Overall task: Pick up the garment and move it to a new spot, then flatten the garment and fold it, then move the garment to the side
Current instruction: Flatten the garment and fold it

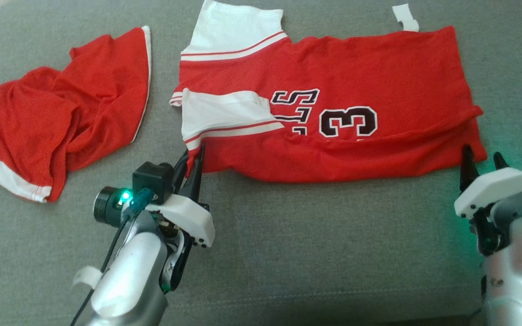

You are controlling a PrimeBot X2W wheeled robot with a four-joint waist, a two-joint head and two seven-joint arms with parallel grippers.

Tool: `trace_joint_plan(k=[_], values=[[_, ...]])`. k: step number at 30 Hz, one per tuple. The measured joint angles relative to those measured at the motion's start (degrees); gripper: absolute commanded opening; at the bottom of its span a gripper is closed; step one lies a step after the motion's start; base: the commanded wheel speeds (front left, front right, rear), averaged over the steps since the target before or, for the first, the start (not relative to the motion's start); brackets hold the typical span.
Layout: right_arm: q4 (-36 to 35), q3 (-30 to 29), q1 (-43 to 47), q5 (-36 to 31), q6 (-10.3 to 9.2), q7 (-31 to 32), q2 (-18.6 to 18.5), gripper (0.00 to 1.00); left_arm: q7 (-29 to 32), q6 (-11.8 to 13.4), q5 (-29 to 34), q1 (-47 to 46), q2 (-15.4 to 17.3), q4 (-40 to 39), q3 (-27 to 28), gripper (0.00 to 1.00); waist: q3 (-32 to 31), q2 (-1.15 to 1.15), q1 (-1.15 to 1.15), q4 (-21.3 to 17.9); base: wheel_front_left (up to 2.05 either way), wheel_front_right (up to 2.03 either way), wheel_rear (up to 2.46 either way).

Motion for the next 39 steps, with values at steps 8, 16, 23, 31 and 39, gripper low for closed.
trace_joint_plan(k=[8, 16, 23, 31, 39], values=[[4.7, -1.8, -5.1, -1.8, 0.00, 1.2, 0.0, 1.00, 0.6, 0.0, 0.0, -0.7, 0.4, -1.1, -0.4, 0.00, 2.4, 0.00, 0.00, 1.3, 0.00, 0.00, 0.00], [6.7, -2.6, -7.7, -3.3, 0.00, 1.9, -0.4, 0.00, 0.7, 0.1, -0.1, -1.4, 1.0, -1.2, -0.5, 0.00, 3.0, 0.00, 0.00, 1.9, 0.00, 0.00, 0.00], [6.8, -1.7, -4.4, -2.0, 0.00, 1.7, -0.5, 0.00, 0.6, 0.6, -0.7, -0.5, 1.9, 1.0, 0.1, 0.00, -0.2, 0.00, -0.01, 1.2, 0.00, 0.00, 0.00], [2.3, -0.4, 3.5, 1.8, 0.01, 4.6, -0.6, 0.00, 1.5, 0.9, -2.2, 5.4, 2.8, 2.1, -0.3, 0.00, -5.8, 0.00, -0.01, 0.2, 0.00, 0.00, 0.00], [-5.6, 1.1, 13.8, 5.8, 0.01, 10.1, -0.6, 0.00, 5.0, 0.5, -3.6, 12.8, 3.6, 0.0, -2.1, 0.00, -10.9, 0.00, -0.01, -0.8, 0.00, 0.00, 0.00]])
